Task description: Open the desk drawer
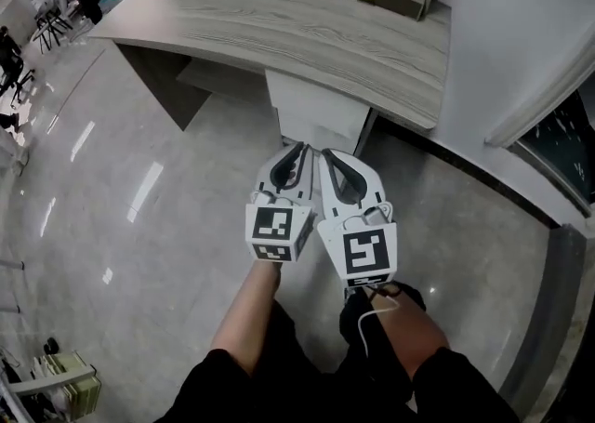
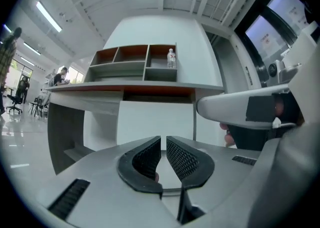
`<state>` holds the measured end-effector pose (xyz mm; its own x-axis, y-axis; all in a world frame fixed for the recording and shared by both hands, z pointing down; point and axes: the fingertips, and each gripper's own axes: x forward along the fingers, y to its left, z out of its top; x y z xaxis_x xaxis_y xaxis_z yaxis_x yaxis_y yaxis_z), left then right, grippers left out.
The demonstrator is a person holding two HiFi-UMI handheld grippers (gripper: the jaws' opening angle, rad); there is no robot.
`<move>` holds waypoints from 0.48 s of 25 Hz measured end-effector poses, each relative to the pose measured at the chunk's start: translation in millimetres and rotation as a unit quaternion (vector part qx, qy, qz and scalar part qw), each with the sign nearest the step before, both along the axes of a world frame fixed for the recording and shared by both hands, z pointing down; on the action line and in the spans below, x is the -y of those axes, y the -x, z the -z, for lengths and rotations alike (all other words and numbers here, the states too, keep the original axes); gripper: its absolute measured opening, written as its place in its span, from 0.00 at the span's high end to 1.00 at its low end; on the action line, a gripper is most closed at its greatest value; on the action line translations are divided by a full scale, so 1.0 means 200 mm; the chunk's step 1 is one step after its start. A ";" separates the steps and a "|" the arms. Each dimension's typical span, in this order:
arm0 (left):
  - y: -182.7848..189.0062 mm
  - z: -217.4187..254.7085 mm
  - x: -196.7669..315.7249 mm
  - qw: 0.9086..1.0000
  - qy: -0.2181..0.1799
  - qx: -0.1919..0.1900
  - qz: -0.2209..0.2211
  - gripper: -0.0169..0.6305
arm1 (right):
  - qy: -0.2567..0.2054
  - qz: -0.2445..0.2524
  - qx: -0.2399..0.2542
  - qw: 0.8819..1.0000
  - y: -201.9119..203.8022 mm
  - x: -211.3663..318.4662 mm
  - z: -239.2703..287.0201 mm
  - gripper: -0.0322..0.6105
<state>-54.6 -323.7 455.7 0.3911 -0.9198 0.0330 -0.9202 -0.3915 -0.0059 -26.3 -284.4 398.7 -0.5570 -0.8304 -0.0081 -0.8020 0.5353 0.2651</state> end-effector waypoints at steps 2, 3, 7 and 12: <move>0.00 -0.07 0.01 1.000 0.006 -0.006 -0.004 0.91 | 0.000 -0.008 0.006 1.000 -0.02 0.00 -0.04 0.94; 0.00 -0.09 0.01 1.000 0.010 -0.017 -0.007 0.91 | 0.000 -0.011 0.010 1.000 -0.03 0.00 -0.05 0.94; -0.01 -0.10 0.05 0.997 0.026 -0.070 -0.031 0.89 | 0.010 -0.017 0.036 0.999 -0.05 0.00 -0.11 0.94; -0.02 -0.15 0.15 0.978 0.066 -0.183 -0.076 0.81 | 0.014 -0.022 0.045 0.999 -0.09 -0.01 -0.17 0.94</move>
